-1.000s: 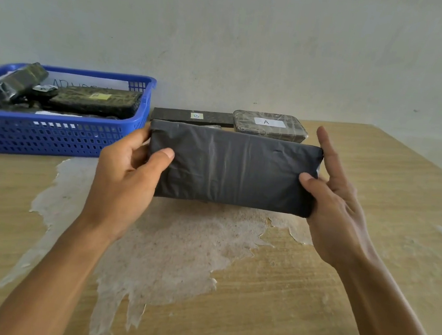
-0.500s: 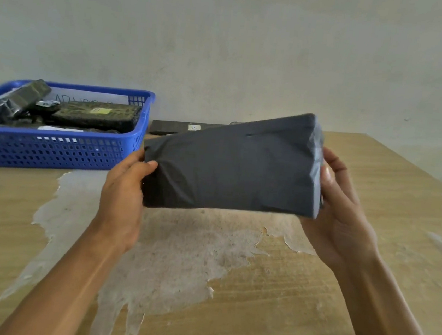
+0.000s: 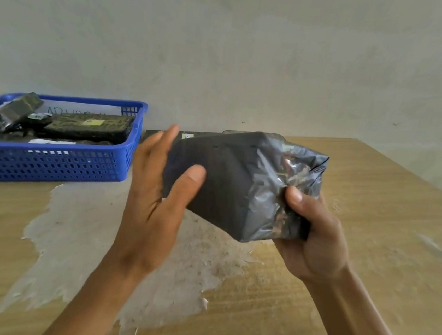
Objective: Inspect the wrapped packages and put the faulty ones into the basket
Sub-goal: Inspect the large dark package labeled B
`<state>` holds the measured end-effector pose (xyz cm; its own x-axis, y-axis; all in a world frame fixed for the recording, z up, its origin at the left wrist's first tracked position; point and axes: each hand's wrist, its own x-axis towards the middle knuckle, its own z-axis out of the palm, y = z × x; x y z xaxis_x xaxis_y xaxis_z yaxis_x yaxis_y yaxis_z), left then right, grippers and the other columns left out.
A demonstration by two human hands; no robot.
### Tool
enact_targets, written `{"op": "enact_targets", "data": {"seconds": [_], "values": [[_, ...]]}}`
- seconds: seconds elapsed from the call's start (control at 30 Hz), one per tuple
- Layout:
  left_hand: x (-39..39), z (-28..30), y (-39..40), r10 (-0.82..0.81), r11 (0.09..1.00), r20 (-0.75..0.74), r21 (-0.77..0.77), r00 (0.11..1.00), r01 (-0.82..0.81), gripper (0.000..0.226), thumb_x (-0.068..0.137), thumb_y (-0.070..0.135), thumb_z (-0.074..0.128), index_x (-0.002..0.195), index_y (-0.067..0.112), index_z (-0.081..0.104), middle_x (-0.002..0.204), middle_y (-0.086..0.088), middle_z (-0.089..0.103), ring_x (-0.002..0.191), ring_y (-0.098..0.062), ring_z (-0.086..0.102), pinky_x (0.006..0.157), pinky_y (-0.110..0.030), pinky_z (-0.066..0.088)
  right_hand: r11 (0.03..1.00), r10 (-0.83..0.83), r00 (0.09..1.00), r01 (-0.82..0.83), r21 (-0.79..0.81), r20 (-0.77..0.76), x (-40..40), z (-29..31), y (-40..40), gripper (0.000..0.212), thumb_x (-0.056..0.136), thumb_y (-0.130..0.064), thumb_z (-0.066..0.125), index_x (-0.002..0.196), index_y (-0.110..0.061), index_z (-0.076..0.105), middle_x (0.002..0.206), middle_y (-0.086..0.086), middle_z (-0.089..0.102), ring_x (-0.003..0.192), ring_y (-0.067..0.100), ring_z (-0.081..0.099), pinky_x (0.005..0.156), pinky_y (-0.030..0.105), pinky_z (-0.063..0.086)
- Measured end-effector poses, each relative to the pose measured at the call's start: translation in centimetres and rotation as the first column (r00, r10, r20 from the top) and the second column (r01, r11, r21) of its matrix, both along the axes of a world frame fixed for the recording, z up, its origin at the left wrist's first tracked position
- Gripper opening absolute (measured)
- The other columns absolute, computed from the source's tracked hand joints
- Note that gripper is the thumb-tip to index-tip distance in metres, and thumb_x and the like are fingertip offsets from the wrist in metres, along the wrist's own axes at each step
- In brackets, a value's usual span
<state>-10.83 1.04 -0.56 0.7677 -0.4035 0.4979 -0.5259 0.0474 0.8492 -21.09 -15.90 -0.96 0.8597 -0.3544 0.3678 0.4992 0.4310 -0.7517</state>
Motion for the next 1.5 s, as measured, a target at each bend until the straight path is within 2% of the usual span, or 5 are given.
{"op": "enact_targets", "data": {"seconds": [0.37, 0.7, 1.03, 1.27, 1.5], "values": [[-1.9, 1.5, -0.3, -0.173, 0.970, 0.140, -0.151, 0.975, 0.193, 0.049, 0.082, 0.035, 0.063, 0.128, 0.020, 0.052, 0.115, -0.016, 0.058, 0.107, -0.036, 0.060, 0.093, -0.058, 0.049, 0.993, -0.060, 0.998, 0.056, -0.108, -0.035, 0.6, 0.4, 2.4, 0.068, 0.080, -0.026, 0.070, 0.140, -0.009, 0.044, 0.133, 0.031, 0.058, 0.117, 0.043, 0.062, 0.090, 0.052, 0.056], [-1.1, 1.8, 0.4, -0.153, 0.954, 0.079, -0.248, 0.985, 0.168, 0.028, 0.090, 0.016, 0.061, 0.117, 0.008, 0.061, 0.092, 0.003, 0.071, 0.087, -0.013, 0.069, 0.074, -0.019, 0.053, 0.962, -0.186, 0.980, 0.167, -0.217, -0.074, 1.1, 1.0, 3.7, 0.042, 0.089, -0.020, 0.056, 0.131, -0.018, 0.053, 0.127, 0.027, 0.061, 0.117, 0.050, 0.060, 0.091, 0.060, 0.056], [-0.8, 2.0, 1.1, -0.143, 0.957, 0.025, -0.251, 0.989, 0.145, 0.022, 0.095, 0.020, 0.056, 0.113, 0.012, 0.063, 0.095, -0.001, 0.071, 0.088, -0.017, 0.072, 0.069, -0.025, 0.059, 0.916, -0.333, 0.936, 0.293, -0.274, -0.112, 1.0, 2.2, 5.6, 0.037, 0.088, -0.025, 0.061, 0.124, -0.018, 0.058, 0.124, 0.021, 0.064, 0.105, 0.038, 0.070, 0.079, 0.053, 0.062], [-0.9, 2.0, 1.8, -0.281, 0.956, -0.179, -0.143, 0.943, 0.257, 0.085, 0.071, 0.037, 0.073, 0.145, 0.036, 0.031, 0.110, 0.022, 0.069, 0.103, -0.001, 0.069, 0.079, -0.019, 0.058, 0.855, -0.436, 0.897, 0.388, -0.344, -0.071, 1.3, 3.0, 6.7, 0.041, 0.083, -0.027, 0.066, 0.123, -0.023, 0.058, 0.099, -0.002, 0.074, 0.098, 0.023, 0.074, 0.081, 0.050, 0.062], [-0.2, 1.9, 2.6, -0.324, 0.935, -0.191, -0.211, 0.926, 0.284, 0.058, 0.073, 0.023, 0.072, 0.123, 0.037, 0.048, 0.102, 0.019, 0.072, 0.098, -0.003, 0.071, 0.072, -0.017, 0.057, 0.851, -0.394, 0.917, 0.337, -0.402, -0.065, 1.3, 2.9, 6.4, 0.054, 0.074, -0.009, 0.062, 0.124, -0.028, 0.058, 0.095, -0.013, 0.071, 0.092, 0.015, 0.070, 0.071, 0.032, 0.058]]}}
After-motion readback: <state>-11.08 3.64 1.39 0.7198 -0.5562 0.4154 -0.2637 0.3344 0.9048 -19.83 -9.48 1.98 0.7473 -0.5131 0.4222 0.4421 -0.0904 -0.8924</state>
